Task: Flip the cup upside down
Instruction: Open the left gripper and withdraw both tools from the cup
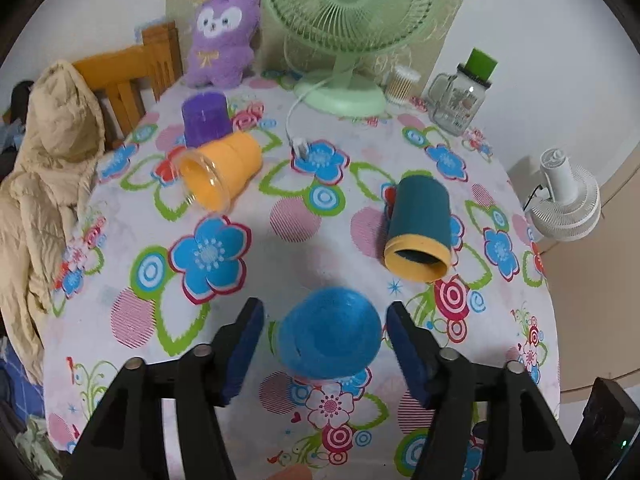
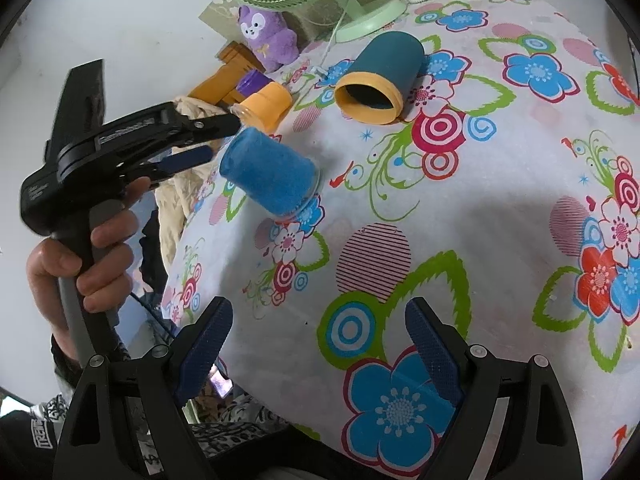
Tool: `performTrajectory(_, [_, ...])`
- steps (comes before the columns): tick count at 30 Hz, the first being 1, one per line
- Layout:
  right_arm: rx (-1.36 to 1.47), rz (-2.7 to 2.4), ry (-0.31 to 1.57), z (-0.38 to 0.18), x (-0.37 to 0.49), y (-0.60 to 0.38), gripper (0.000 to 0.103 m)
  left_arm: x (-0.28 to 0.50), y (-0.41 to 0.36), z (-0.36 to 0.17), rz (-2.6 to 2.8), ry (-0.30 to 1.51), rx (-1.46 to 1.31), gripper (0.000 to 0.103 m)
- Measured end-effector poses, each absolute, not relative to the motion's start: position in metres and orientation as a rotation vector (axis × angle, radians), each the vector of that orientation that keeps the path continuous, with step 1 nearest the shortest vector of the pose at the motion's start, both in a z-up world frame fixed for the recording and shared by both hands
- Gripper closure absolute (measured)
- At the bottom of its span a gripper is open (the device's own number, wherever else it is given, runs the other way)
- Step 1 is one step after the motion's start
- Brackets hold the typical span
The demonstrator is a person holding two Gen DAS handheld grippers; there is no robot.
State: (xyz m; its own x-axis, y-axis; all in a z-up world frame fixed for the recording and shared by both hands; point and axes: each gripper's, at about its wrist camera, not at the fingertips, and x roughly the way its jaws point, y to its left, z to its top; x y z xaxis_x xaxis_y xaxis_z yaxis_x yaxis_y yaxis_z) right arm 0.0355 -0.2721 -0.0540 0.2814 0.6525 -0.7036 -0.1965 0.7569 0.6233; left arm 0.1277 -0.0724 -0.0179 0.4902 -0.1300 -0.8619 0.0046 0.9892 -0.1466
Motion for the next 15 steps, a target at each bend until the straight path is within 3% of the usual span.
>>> performTrajectory(12, [0.356,0.535,1.020,-0.008,0.043,-0.256,0.013,0.087,-0.064,0.011,-0.010,0.898,-0.055,0.013])
performTrajectory(15, [0.313,0.499,0.955,0.009,0.042,-0.252,0.007,0.073,-0.057,0.019,0.008,0.847,-0.060,0.009])
